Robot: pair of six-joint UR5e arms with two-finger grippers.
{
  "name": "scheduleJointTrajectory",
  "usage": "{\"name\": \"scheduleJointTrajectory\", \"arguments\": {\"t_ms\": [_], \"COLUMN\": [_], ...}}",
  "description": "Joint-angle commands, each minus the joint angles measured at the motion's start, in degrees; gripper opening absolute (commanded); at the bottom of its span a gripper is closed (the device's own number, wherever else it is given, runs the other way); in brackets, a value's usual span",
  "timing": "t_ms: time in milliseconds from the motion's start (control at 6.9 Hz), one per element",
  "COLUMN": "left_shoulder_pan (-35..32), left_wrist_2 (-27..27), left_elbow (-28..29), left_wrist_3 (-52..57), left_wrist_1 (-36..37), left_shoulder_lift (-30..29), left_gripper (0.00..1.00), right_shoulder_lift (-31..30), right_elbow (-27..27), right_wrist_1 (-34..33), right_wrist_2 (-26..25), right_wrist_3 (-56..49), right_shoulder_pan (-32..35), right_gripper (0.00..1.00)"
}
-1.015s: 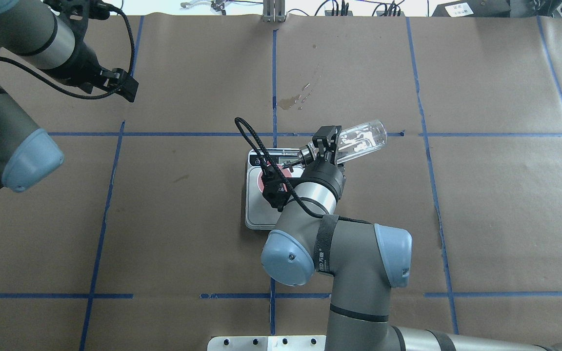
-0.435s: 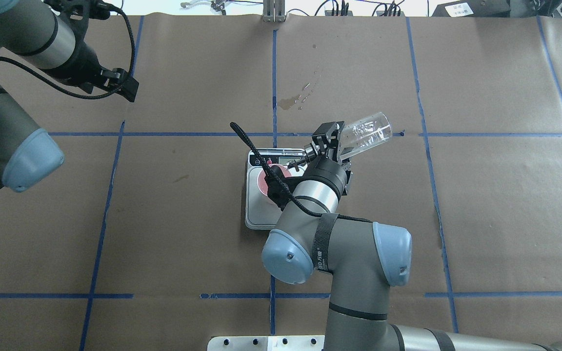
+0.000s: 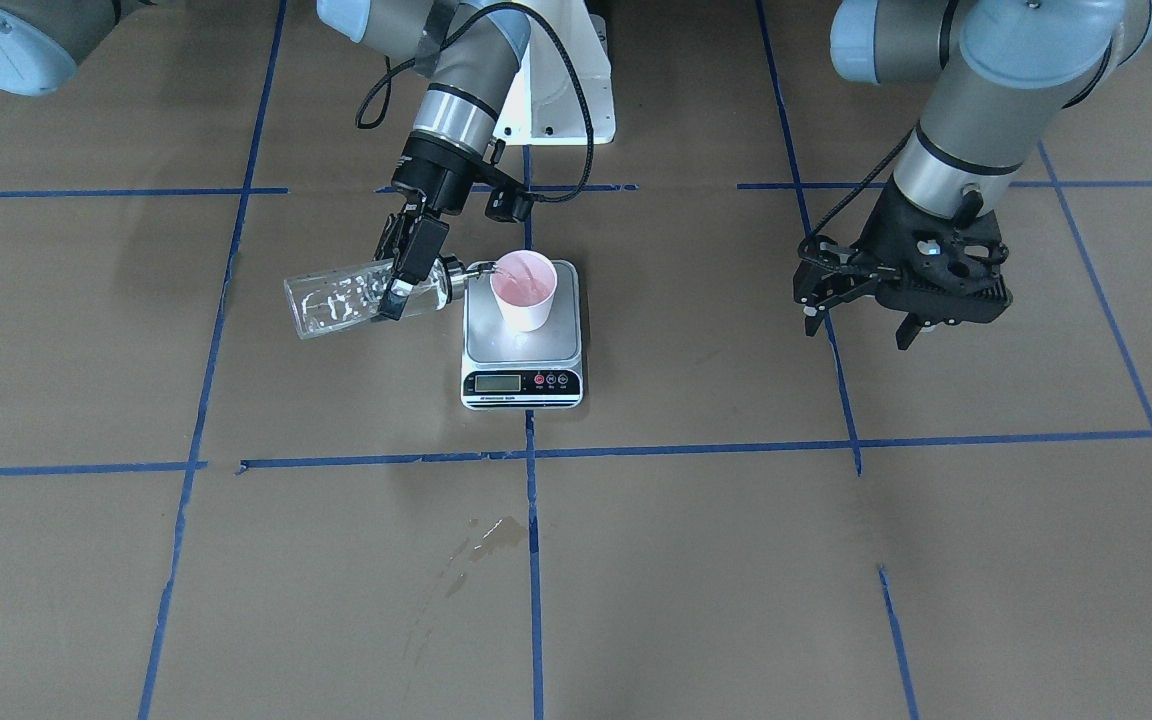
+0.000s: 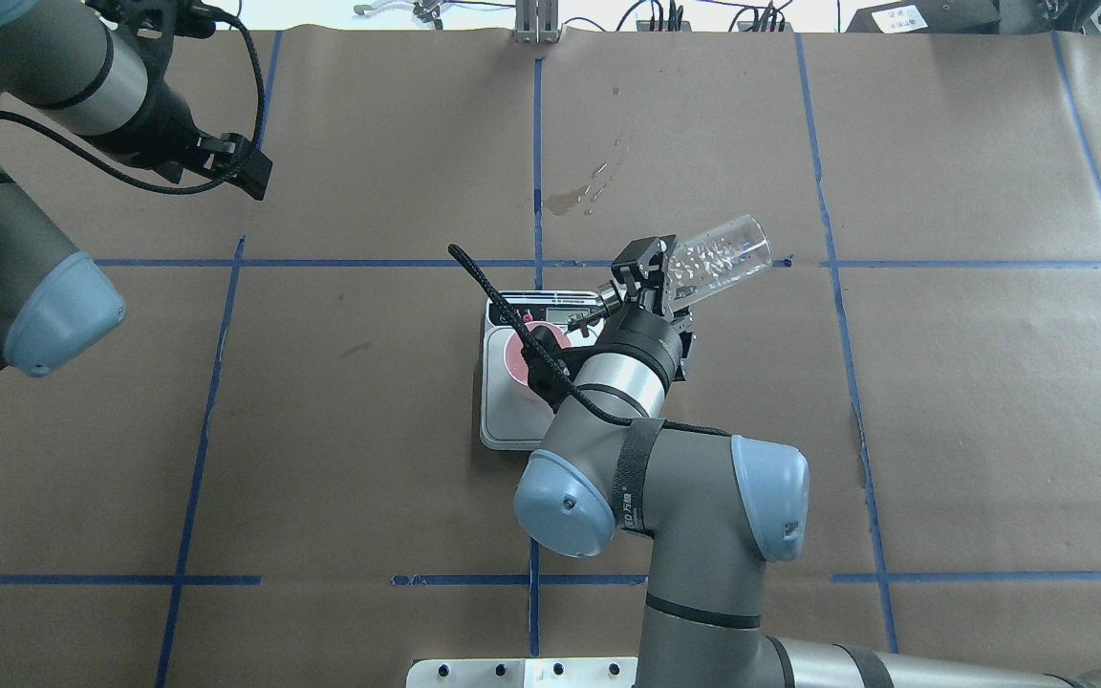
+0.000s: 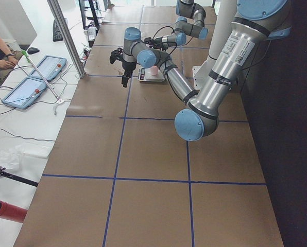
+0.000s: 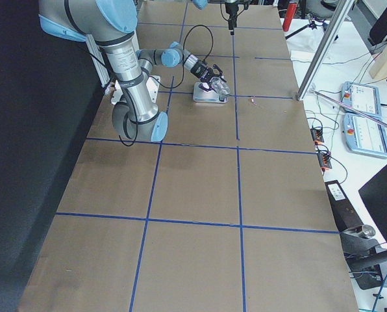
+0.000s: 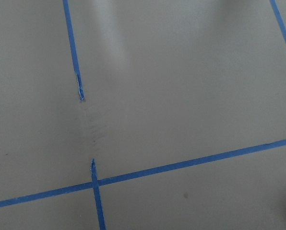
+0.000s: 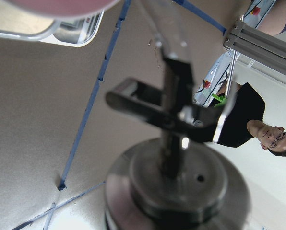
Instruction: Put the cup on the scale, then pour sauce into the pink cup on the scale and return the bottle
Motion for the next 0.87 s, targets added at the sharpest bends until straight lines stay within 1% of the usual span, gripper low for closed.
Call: {"name": "scheduleJointTrajectory", "arguments": {"t_ms": [0, 290, 435, 580, 725], "left_shoulder_pan": [0.00, 0.00, 0.00, 0.00, 0.00], "left_wrist_2": [0.00, 0.00, 0.00, 0.00, 0.00], "left_elbow": [-0.05, -0.13, -0.13, -0.13, -0.13], "left_wrist_3": [-0.01, -0.19, -0.19, -0.62, -0.63], "left_wrist_1": [0.00, 0.00, 0.00, 0.00, 0.00], "left_shoulder_lift": [0.09, 0.00, 0.00, 0.00, 0.00], "left_gripper": [0.92, 0.92, 0.93, 0.93, 0.93], "right_shoulder_lift": [-0.19, -0.37, -1.50, -4.38, -5.37], "right_elbow": [0.17, 0.70, 3.14, 4.47, 4.48], "right_wrist_1": [-0.02, 0.33, 0.77, 2.08, 4.26], "right_wrist_2": [-0.09, -0.18, -0.01, 0.17, 0.00], "right_wrist_3": [-0.02, 1.20, 4.43, 12.20, 14.63], "right_shoulder_pan": [0.00, 0.09, 0.26, 0.09, -0.43], "right_gripper": [0.00, 0.00, 0.00, 0.00, 0.00]}}
